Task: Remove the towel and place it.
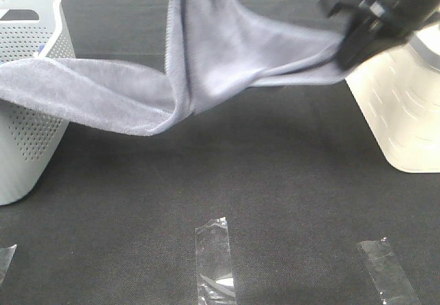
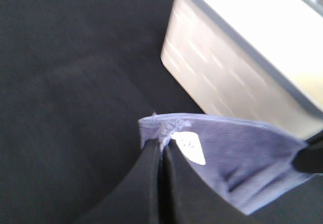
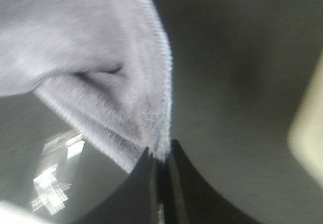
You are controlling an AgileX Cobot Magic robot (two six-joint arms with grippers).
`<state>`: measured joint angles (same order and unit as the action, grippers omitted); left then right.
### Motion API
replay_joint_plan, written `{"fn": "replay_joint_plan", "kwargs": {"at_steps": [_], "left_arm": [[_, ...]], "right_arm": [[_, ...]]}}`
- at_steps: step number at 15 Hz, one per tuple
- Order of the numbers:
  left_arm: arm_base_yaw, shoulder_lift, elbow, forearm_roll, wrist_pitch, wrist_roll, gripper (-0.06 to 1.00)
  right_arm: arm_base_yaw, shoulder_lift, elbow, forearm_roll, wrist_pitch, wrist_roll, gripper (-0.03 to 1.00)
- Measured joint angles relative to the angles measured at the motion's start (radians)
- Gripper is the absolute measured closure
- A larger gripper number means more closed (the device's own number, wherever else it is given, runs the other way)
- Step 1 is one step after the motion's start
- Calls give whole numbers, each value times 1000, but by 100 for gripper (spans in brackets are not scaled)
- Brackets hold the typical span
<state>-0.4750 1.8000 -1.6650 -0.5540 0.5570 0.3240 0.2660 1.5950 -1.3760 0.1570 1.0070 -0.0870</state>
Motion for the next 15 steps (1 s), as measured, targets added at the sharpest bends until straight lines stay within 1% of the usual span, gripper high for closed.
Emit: {"fn": "replay_joint_plan", "kwargs": {"at_steps": [2,4,5,7,8,10,11,13,14,15], "left_arm": [[0,24,0,-29,-134,0,94],[-12,39,0,-32,-276,20,94],[-25,43,0,-32,-352,60,94],[-62,44,0,-32,-537,198,94],[-73,44,0,-31,-621,254,94],[-76,44,0,-18,-794,315,94],[-73,44,0,16,-878,327,94],[-72,44,0,120,-1013,332,94],[-69,44,0,178,-1054,333,94],[-64,44,0,212,-1055,334,94]], "right_arm": [[0,0,-78,-178,2,104,97],[0,0,-158,-311,-4,185,97],[0,0,-191,-374,-18,214,97],[0,0,-254,-477,-77,260,97],[0,0,-281,-512,-117,275,97],[0,0,-321,-560,-213,286,97],[0,0,-335,-570,-271,287,97],[0,0,-354,-577,-392,287,97],[0,0,-354,-577,-436,287,97],[0,0,-354,-578,-452,287,97]]}}
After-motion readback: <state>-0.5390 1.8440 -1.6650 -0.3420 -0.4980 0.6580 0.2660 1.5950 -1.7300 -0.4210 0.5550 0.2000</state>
